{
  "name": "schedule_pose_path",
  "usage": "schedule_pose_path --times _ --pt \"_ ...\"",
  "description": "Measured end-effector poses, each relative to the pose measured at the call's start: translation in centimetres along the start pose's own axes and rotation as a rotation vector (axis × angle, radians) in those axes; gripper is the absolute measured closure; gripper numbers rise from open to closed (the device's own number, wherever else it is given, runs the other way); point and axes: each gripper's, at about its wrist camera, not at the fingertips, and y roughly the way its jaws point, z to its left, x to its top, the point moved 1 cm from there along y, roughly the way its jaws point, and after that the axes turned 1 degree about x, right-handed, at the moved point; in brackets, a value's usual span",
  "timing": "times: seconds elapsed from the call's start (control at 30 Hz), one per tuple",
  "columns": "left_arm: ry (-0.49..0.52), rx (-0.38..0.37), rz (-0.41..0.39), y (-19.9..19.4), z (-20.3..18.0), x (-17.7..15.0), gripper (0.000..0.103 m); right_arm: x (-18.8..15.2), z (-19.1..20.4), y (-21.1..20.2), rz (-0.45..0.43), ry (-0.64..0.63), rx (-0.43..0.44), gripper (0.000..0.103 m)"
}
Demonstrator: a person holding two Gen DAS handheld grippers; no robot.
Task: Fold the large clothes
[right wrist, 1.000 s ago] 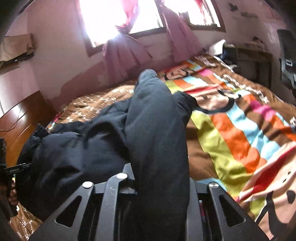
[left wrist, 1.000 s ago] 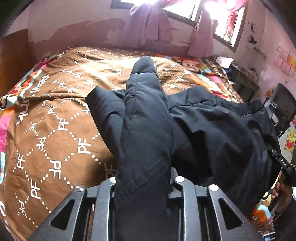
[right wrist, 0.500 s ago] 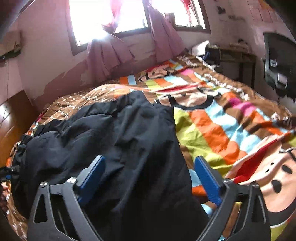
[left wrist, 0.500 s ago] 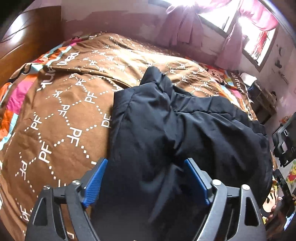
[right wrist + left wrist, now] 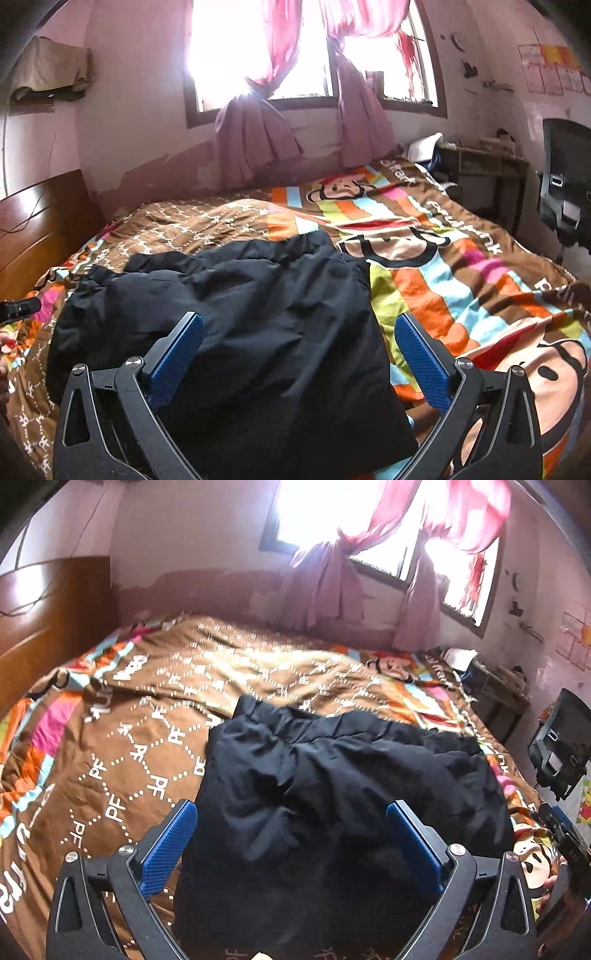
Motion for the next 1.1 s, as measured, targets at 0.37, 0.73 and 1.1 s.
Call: schedule_pose_path --times 0.37,0.73,1.1 --pt "0.049 -0.040 -0.120 -6.5 -1.5 -0.5 0.000 1.2 3.4 -6.6 -0.085 -0.067 0.045 0.001" --pt "0.082 -0.047 -0.203 -10.4 -2.5 -1.2 0.000 1.3 5.3 -11.1 -0.146 -0.080 0.067 0.001" --pt "0.105 -0.053 -0.274 -13.6 -3.4 -3.0 0.000 0.2 7.0 -15.2 -0.211 -0.110 0.077 0.001"
